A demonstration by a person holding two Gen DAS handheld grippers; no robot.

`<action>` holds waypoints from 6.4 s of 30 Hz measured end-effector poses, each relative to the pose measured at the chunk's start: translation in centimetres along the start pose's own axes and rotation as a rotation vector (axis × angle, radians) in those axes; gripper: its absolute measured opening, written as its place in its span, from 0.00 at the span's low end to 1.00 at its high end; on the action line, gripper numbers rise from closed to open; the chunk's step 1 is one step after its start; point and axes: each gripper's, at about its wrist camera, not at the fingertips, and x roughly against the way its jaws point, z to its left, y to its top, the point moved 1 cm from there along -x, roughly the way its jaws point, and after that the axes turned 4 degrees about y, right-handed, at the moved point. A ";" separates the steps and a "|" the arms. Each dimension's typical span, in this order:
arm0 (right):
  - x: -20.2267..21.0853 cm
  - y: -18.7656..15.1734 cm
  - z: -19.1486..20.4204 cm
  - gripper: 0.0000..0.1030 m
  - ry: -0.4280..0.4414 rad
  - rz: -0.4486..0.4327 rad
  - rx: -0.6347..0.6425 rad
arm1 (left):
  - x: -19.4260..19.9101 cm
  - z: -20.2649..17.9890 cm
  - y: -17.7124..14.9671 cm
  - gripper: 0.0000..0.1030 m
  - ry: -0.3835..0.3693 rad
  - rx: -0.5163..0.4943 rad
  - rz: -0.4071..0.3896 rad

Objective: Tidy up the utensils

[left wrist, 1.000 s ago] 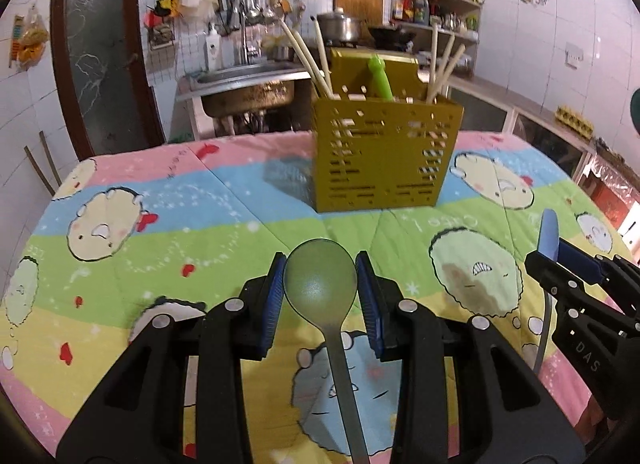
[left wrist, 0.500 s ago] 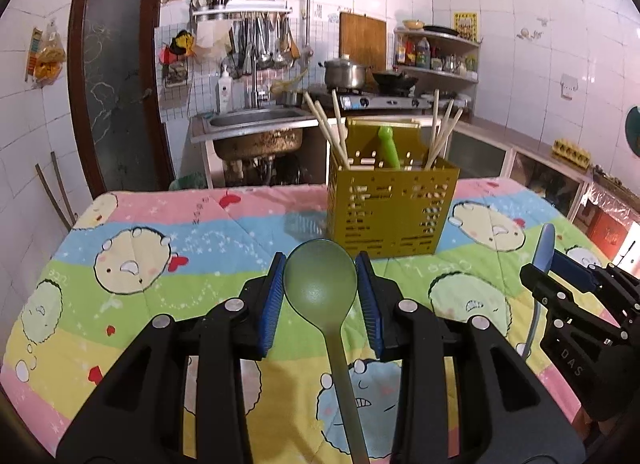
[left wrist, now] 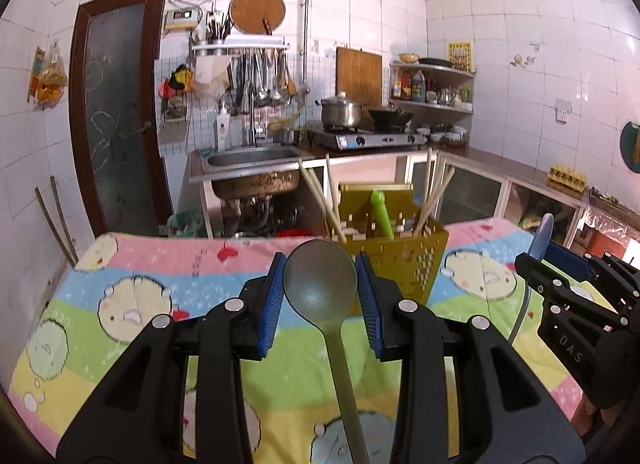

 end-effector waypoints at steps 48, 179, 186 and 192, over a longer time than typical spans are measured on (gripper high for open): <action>-17.3 5.3 -2.3 0.47 0.054 0.015 -0.079 | -16.1 -1.3 5.9 0.46 0.047 0.005 -0.171; 9.9 -13.2 -0.9 0.96 0.053 -0.163 -0.097 | 11.0 2.0 -14.6 0.95 0.104 0.014 -0.136; 9.9 -13.2 -0.8 0.96 0.051 -0.164 -0.095 | 11.0 2.0 -14.6 0.95 0.104 0.013 -0.138; 9.9 -13.2 -0.8 0.96 0.050 -0.164 -0.094 | 11.0 2.1 -14.7 0.95 0.104 0.014 -0.137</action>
